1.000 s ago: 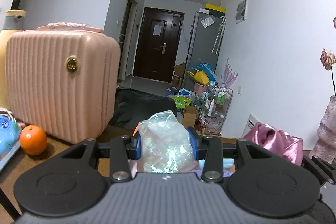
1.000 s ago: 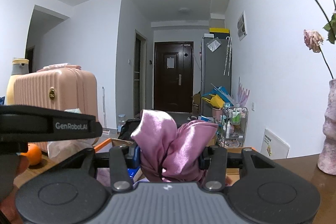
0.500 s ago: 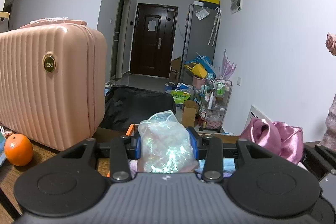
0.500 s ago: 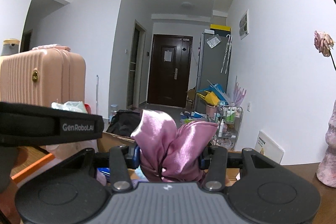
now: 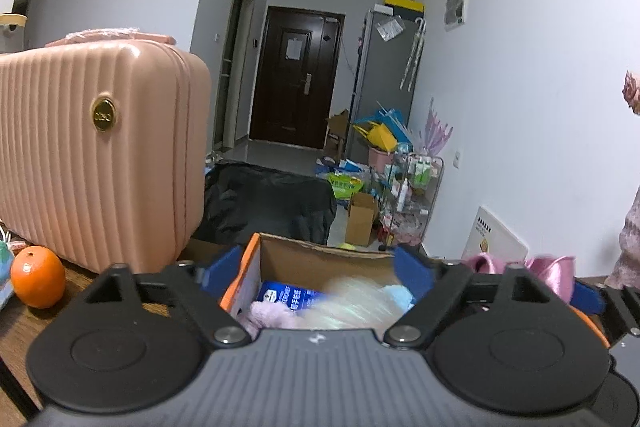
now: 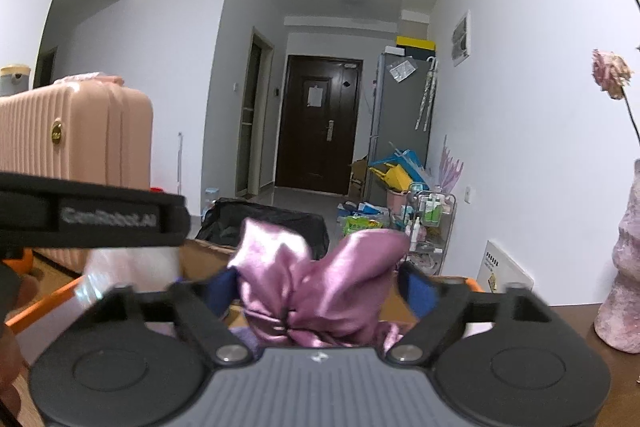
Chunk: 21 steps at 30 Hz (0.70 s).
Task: Organize soft objects
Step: 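Open both grippers to release the bag and scrunchie into the box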
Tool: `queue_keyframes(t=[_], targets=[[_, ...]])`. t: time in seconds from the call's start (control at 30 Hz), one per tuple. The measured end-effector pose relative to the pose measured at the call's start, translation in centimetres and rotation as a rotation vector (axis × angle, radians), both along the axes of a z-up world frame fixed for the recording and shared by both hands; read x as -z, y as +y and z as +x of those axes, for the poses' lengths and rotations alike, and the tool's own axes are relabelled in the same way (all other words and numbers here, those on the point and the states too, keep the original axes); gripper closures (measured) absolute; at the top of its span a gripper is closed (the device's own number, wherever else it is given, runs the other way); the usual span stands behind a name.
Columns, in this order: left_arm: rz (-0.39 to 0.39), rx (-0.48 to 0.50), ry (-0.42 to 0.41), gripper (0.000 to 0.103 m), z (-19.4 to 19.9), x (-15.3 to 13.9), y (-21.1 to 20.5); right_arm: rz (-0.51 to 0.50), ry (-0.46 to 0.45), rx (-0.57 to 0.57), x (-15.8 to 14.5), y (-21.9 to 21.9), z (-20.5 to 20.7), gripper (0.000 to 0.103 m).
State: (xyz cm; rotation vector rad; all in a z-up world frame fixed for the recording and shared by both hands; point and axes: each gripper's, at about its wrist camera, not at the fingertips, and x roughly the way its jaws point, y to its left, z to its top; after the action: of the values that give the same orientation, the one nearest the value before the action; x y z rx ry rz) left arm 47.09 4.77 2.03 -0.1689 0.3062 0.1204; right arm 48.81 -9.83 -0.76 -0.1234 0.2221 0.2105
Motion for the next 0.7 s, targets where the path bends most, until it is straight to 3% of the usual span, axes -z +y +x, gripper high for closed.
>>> queue_keyframes(t=[0.07,0.13,0.7], targets=[[-0.008,-0.008,-0.008,0.0,-0.2,-0.1,0.1,0.012,-0.004,0.001,-0.1,-0.5,-0.2,0.006],[-0.004,-0.035,-0.022,0.0,-0.5,-0.1,0.0,0.023,-0.008,0.005,-0.1,-1.0,-0.3,0.0],[0.0,-0.074,-0.023,0.0,-1.8,-0.4,0.2,0.061,-0.06,0.027,-0.2,-4.0,-2.5,0.0]])
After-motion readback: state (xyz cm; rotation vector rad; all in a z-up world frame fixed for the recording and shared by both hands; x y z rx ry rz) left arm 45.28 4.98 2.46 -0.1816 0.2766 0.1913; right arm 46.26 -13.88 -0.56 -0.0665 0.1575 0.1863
